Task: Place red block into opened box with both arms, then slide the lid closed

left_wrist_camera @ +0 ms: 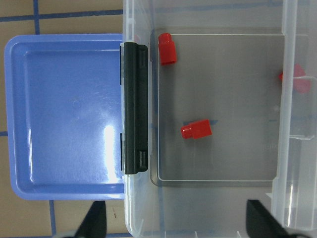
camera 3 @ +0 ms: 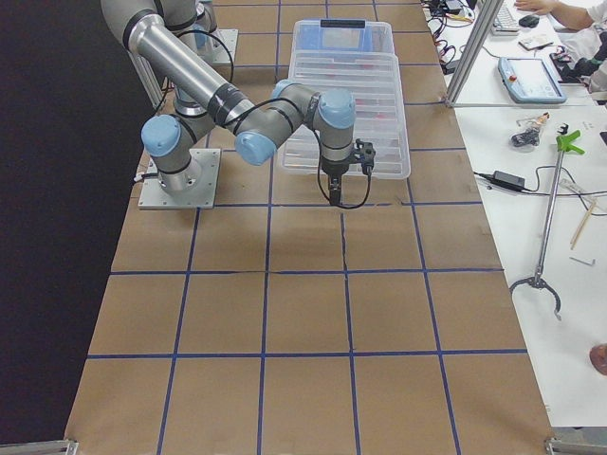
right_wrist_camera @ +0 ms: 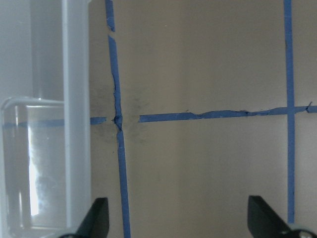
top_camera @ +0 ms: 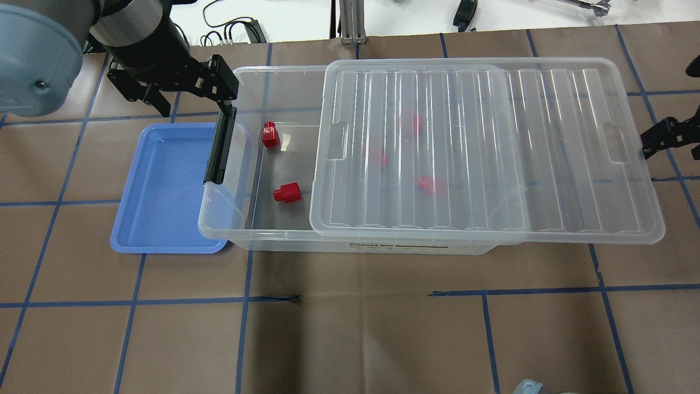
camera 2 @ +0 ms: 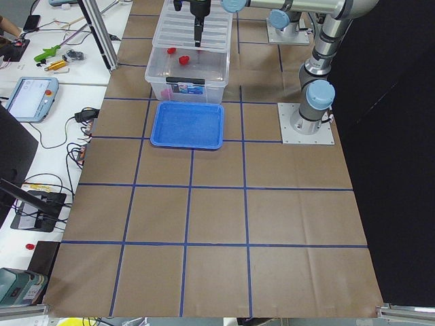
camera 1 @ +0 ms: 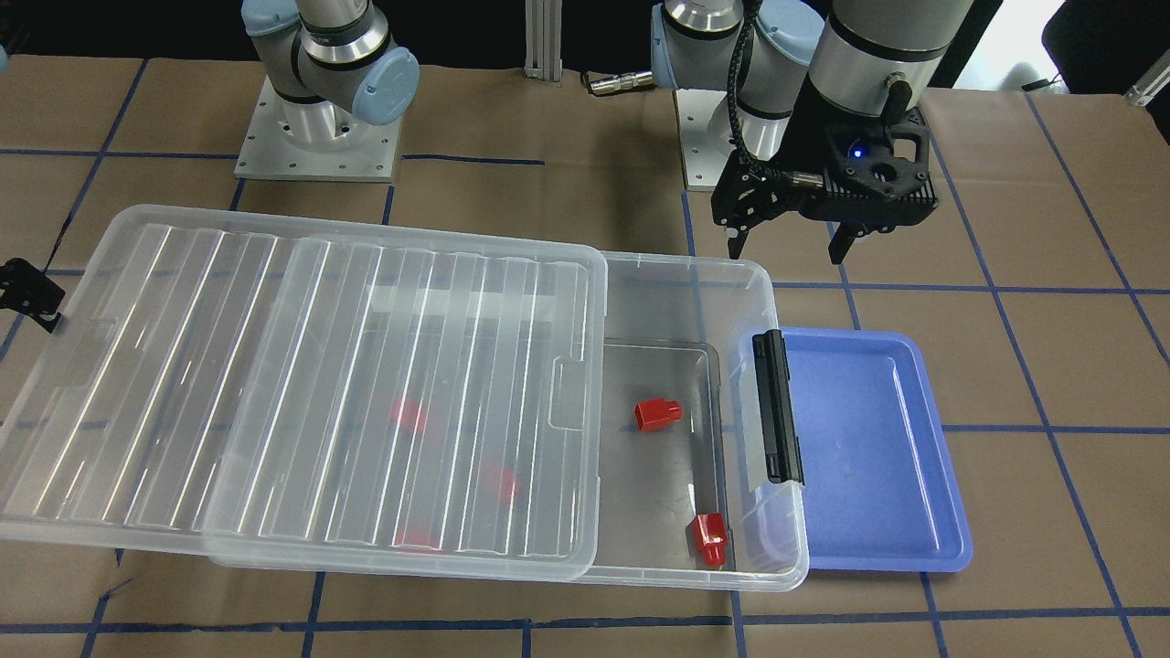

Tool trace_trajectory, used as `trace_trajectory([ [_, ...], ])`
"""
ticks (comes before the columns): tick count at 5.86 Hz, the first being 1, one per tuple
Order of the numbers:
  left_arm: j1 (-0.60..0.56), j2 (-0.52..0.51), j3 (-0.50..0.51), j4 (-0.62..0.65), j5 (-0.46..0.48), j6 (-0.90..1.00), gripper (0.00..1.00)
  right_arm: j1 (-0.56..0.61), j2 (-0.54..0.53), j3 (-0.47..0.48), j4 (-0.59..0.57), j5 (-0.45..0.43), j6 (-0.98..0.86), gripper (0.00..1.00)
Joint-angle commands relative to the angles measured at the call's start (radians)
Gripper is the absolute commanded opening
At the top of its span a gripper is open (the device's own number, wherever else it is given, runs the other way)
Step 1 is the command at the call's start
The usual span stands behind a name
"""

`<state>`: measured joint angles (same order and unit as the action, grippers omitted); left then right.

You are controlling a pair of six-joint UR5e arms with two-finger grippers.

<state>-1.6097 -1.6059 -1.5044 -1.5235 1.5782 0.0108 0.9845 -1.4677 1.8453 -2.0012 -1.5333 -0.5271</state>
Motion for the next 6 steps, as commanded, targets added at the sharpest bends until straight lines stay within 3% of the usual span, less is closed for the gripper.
trace_trajectory([
  [1, 0.001, 0.006, 0.0, -0.006, 0.003, 0.006, 0.98, 0.089, -0.034, 0.029, 0.001, 0.001, 0.097, 1.0],
  [4, 0.002, 0.007, -0.002, -0.006, 0.002, 0.008, 0.98, 0.256, -0.057, 0.04, -0.001, 0.002, 0.258, 1.0],
  [6, 0.002, 0.009, -0.002, -0.006, 0.002, 0.008, 0.98, 0.298, -0.057, 0.034, -0.004, 0.002, 0.28, 1.0],
])
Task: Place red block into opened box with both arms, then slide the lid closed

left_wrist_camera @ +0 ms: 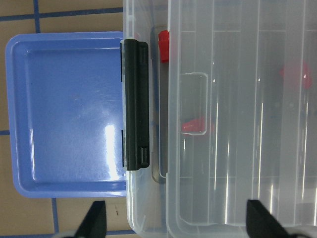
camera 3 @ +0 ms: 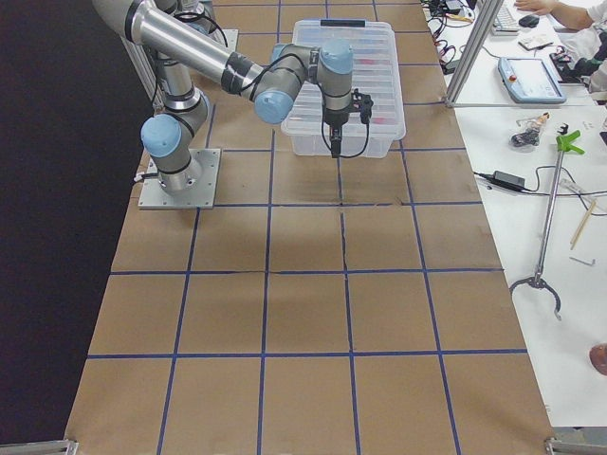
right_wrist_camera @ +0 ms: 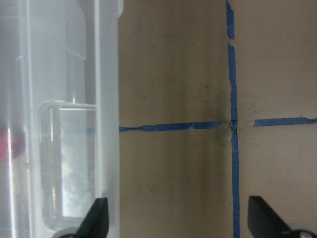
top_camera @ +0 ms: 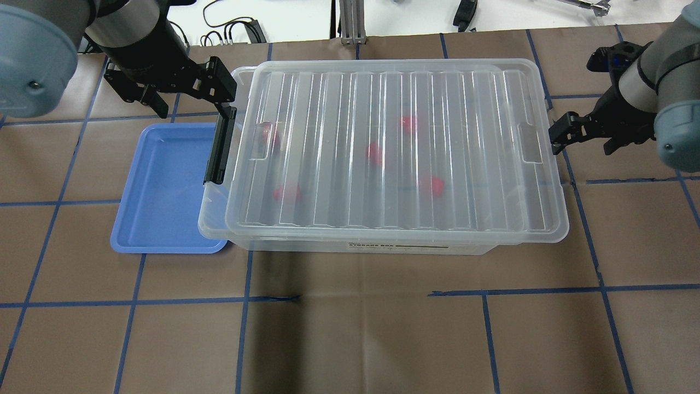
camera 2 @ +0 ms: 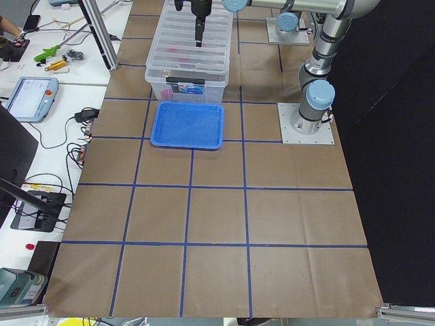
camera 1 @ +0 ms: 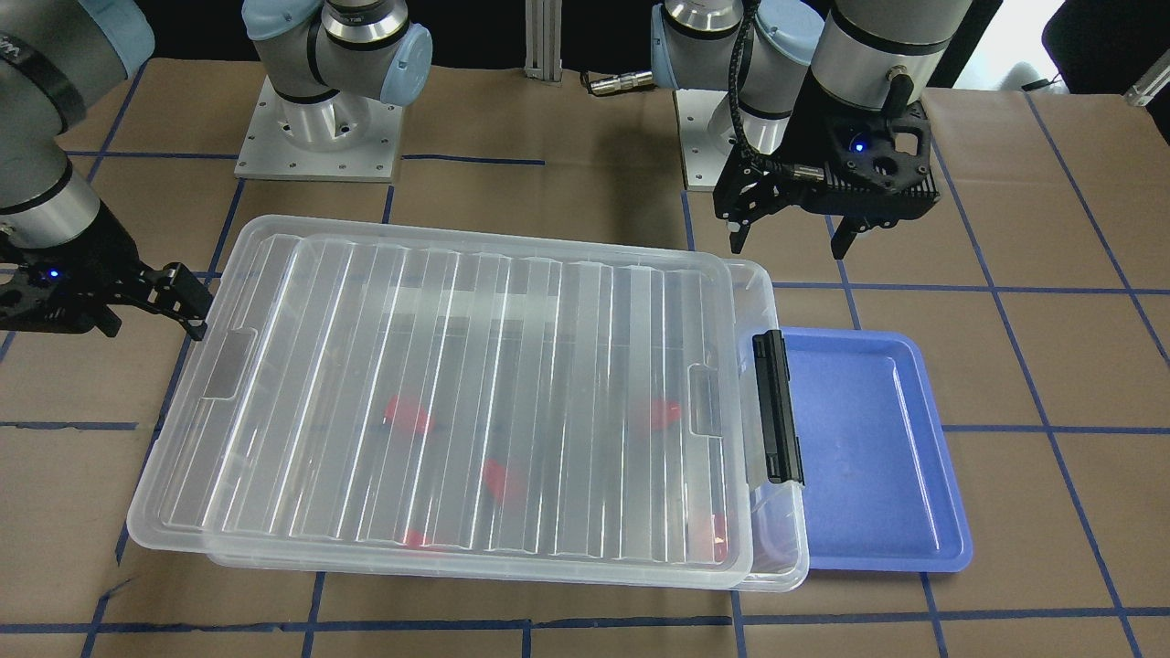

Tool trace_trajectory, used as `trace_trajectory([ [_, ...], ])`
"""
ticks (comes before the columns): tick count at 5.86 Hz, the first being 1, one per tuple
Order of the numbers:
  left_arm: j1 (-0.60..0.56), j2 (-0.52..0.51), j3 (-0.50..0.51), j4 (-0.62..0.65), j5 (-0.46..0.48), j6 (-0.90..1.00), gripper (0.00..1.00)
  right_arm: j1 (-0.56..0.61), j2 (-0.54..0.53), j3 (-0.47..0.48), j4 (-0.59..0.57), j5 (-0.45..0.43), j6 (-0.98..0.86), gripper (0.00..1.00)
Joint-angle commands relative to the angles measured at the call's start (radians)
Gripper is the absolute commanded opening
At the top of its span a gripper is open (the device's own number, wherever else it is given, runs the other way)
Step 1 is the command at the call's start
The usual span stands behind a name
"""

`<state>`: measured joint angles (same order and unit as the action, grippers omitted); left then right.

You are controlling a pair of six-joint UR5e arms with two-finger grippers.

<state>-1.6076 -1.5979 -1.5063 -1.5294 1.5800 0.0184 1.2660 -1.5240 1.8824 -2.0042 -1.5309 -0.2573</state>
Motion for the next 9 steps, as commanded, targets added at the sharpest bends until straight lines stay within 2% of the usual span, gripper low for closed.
trace_trajectory([
  [1, 0.0, 0.001, 0.0, 0.0, 0.0, 0.0, 0.98, 0.027, -0.011, -0.009, -0.001, -0.002, 0.019, 1.0],
  [2, 0.0, 0.001, 0.0, 0.0, 0.0, 0.0, 0.98, 0.059, -0.034, -0.04, 0.022, -0.005, 0.061, 1.0],
  [4, 0.0, 0.001, 0.0, 0.0, 0.0, 0.0, 0.98, 0.188, -0.021, -0.208, 0.23, -0.012, 0.307, 1.0],
  [5, 0.0, 0.001, 0.0, 0.0, 0.002, 0.0, 0.98, 0.264, 0.002, -0.32, 0.38, -0.014, 0.437, 1.0],
  [7, 0.0, 0.006, 0.0, 0.0, 0.003, -0.002, 0.98, 0.308, 0.01, -0.388, 0.532, -0.015, 0.481, 1.0],
  [9, 0.0, 0.006, 0.0, 0.0, 0.006, -0.002, 0.98, 0.308, 0.015, -0.399, 0.545, -0.017, 0.481, 1.0],
])
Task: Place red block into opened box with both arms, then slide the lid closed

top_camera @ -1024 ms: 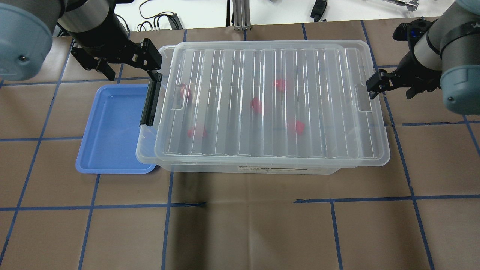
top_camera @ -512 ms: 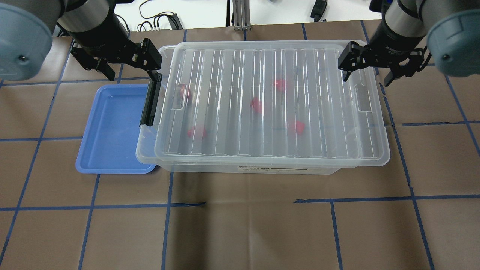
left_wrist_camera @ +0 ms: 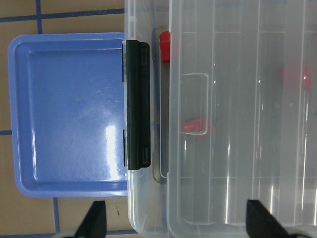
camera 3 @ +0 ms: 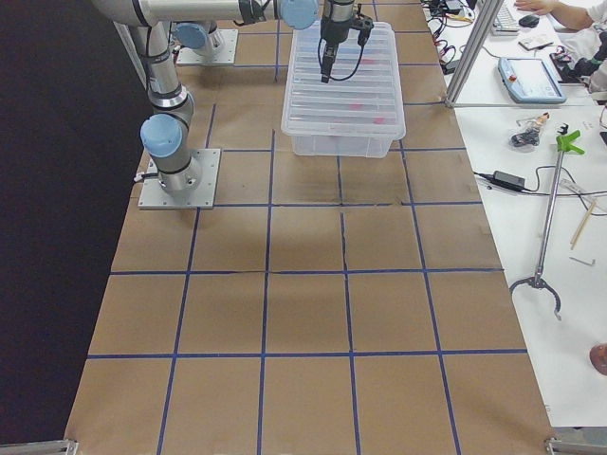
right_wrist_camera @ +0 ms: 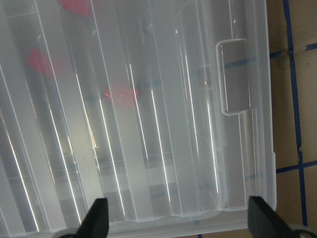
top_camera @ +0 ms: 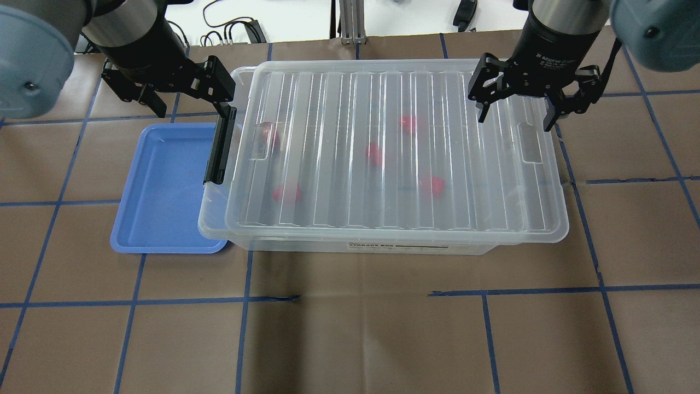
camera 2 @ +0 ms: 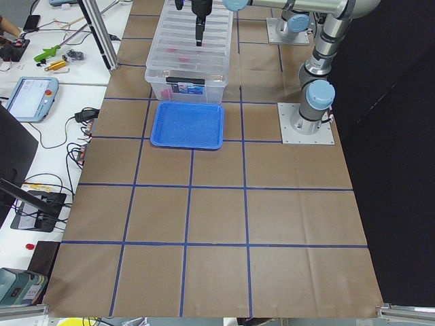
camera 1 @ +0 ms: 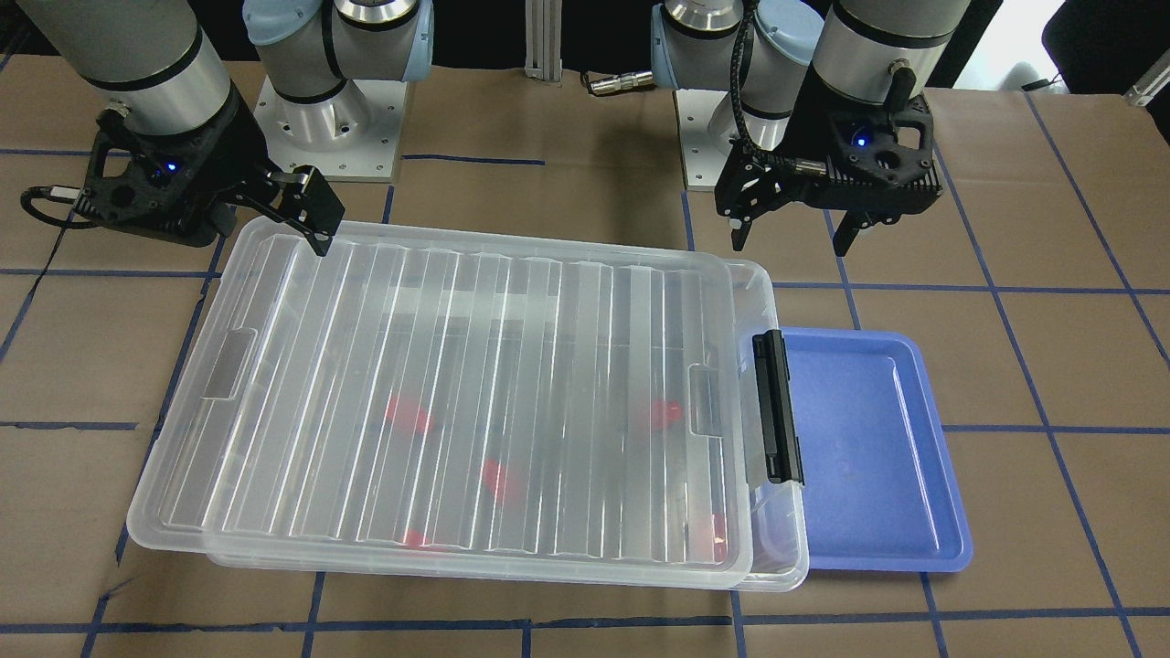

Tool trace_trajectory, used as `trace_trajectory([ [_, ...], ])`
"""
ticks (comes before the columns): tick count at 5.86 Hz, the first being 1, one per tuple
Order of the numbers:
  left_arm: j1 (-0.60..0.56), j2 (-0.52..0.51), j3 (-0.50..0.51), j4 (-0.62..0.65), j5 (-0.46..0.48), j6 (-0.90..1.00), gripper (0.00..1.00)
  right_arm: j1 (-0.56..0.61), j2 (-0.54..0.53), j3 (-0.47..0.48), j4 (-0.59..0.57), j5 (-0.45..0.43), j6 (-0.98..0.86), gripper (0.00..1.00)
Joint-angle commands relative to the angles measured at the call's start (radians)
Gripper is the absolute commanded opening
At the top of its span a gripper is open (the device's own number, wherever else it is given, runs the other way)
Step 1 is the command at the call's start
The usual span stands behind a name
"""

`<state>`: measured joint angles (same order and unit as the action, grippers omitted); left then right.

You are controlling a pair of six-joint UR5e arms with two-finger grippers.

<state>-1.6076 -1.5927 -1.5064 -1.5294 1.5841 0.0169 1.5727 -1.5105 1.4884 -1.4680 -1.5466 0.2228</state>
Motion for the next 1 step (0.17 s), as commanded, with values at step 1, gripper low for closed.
trace_trajectory([
  [1, 0.0, 0.0, 0.0, 0.0, 0.002, 0.0, 0.98, 0.001, 0.001, 0.001, 0.008, -0.003, 0.001, 1.0],
])
